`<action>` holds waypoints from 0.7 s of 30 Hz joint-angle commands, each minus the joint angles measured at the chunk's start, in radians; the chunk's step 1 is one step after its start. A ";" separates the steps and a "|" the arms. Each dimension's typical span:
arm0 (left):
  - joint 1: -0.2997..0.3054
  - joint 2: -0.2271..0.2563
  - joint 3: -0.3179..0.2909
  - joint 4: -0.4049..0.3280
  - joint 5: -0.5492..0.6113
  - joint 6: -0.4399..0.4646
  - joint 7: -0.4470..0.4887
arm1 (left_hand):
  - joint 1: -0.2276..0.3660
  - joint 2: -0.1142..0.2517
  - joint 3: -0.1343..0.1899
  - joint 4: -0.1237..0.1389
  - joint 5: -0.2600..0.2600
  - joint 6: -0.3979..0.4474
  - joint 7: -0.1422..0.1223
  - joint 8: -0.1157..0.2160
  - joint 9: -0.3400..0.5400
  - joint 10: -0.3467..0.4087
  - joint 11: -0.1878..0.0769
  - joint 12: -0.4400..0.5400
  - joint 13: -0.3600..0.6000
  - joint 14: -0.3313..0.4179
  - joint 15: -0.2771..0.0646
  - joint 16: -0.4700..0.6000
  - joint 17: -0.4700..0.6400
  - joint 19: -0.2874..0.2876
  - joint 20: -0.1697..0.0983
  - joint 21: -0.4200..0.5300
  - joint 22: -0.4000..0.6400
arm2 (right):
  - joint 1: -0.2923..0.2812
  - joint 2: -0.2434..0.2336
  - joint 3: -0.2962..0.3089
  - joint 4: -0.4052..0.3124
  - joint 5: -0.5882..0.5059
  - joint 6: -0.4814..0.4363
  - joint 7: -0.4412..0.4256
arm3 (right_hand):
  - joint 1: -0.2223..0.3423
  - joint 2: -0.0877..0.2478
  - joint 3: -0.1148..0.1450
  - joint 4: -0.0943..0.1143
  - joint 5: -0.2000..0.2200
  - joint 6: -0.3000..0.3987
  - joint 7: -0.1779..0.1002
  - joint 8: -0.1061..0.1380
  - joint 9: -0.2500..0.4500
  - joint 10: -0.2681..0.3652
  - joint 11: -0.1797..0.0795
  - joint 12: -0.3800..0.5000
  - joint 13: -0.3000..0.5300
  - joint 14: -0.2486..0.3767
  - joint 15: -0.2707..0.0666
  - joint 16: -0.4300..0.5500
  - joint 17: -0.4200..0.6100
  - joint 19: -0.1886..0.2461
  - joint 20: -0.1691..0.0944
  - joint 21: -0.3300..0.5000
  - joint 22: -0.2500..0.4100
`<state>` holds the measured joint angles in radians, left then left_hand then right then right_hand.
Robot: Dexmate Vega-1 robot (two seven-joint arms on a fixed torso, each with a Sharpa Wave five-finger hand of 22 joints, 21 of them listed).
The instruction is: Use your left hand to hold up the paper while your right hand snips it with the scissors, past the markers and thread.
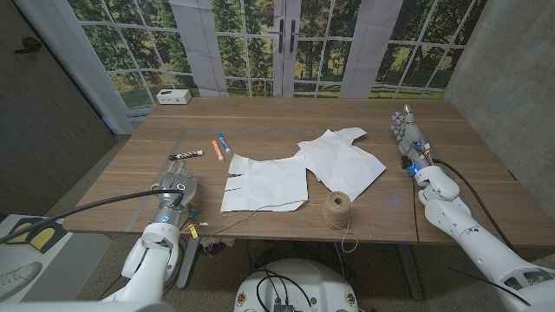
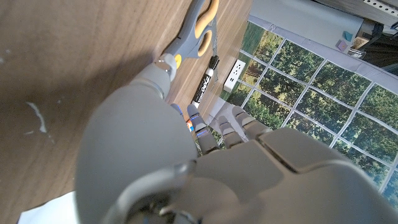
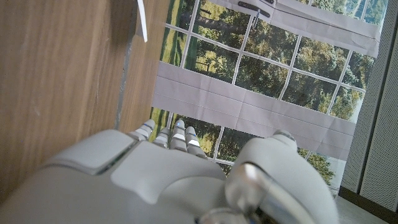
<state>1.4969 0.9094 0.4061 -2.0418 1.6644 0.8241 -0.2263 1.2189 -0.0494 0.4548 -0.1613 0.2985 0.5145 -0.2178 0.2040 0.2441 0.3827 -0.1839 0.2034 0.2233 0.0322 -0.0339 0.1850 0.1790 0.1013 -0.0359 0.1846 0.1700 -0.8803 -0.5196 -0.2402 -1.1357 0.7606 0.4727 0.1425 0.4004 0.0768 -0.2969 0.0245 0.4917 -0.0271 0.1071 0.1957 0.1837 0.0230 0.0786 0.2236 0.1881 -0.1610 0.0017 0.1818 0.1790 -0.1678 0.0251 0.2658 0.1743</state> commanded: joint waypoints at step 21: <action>-0.027 -0.041 0.027 0.066 0.066 0.010 0.014 | -0.004 -0.019 -0.015 0.016 -0.031 0.061 0.006 0.046 0.023 -0.010 0.001 0.011 0.007 -0.011 -0.058 0.004 0.003 0.005 -0.045 0.006 0.003 | -0.016 -0.013 0.014 -0.011 0.009 -0.005 0.001 | -0.013 0.003 -0.005 0.002 -0.001 -0.005 0.000 0.000 0.003 -0.003 -0.004 0.000 0.002 -0.001 -0.005 0.003 0.002 0.010 0.002 -0.009 0.005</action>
<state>1.4758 0.8768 0.4258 -1.9913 1.7123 0.8287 -0.2122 1.2095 -0.0695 0.4408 -0.1474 0.2732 0.5614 -0.2111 0.2420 0.2628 0.3722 -0.1839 0.2074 0.2256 0.0215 -0.0338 0.1851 0.1790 0.1088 -0.0359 0.1889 0.1699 -0.8870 -0.5252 -0.2336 -1.1421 0.7664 0.4685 0.1443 0.3964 0.0808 -0.2968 0.0244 0.4917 -0.0271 0.1071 0.1958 0.1837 0.0193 0.0750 0.2237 0.1880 -0.1610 0.0017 0.1818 0.1790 -0.1623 0.0305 0.2585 0.1743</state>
